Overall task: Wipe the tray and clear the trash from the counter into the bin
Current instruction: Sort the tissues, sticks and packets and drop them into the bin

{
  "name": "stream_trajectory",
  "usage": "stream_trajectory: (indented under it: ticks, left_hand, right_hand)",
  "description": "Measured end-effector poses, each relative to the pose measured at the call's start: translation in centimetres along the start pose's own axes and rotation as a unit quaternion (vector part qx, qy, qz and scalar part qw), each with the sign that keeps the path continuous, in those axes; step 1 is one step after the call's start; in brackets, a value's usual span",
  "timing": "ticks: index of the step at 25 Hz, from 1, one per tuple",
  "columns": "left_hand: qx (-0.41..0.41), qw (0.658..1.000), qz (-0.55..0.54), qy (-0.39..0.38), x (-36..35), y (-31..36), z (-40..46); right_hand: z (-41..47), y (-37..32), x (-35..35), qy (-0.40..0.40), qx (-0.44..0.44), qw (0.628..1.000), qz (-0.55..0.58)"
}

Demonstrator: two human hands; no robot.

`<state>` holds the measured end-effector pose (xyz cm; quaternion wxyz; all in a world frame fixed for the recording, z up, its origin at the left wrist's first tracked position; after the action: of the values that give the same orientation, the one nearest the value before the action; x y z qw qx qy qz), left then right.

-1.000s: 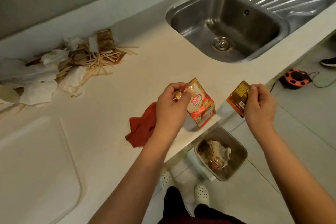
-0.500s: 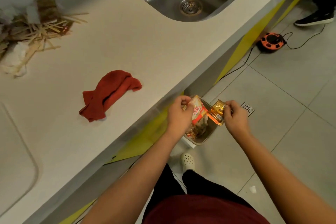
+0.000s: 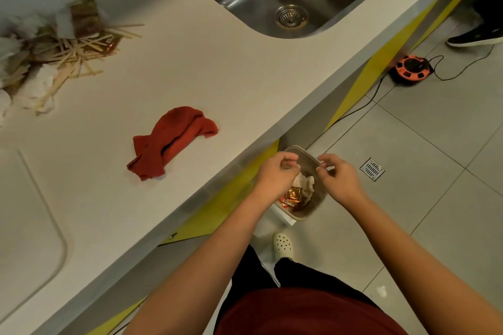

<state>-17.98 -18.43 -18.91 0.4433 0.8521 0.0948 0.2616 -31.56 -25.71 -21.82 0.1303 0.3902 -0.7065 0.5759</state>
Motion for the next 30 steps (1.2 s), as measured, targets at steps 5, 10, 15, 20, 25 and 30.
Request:
stream_trajectory:
  ticks: [5,10,15,20,25,30]
  left_hand:
    - [-0.053,0.993,-0.096,-0.042,2.8,5.8,-1.8]
    - [-0.105,0.983,-0.151,0.009,9.2,9.8,-2.4]
    - [-0.096,0.972,-0.172,0.127,18.3,10.1,-0.5]
    - [-0.082,0.950,-0.198,0.226,26.9,9.2,2.2]
    - [-0.051,0.927,-0.211,0.307,34.8,7.5,5.6]
    - [-0.005,0.918,-0.094,0.385,42.3,5.4,10.3]
  right_hand:
    - [-0.2,-7.3,1.6,0.074,0.118,0.985,0.102]
    - [0.7,-14.6,2.7,0.081,0.184,0.965,0.170]
    - [1.8,-21.6,-1.4,0.036,0.246,0.957,0.147]
    - [3.3,-27.4,-6.3,-0.017,0.275,0.955,0.113]
    - [5.0,-33.2,-10.8,-0.057,0.300,0.950,0.062]
    - [7.4,-39.1,-15.1,-0.083,0.298,0.951,0.005]
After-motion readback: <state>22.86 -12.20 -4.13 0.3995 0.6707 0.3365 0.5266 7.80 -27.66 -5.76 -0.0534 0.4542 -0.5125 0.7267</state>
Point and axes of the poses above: each hand's wrist, its own z-axis towards the middle knuckle, its own x-axis out of the back of the hand, y = z × x, the point moved 2 cm from there along z, towards the middle knuckle, and after that the axes turned 8 degrees about y, right-handed, at the moved point
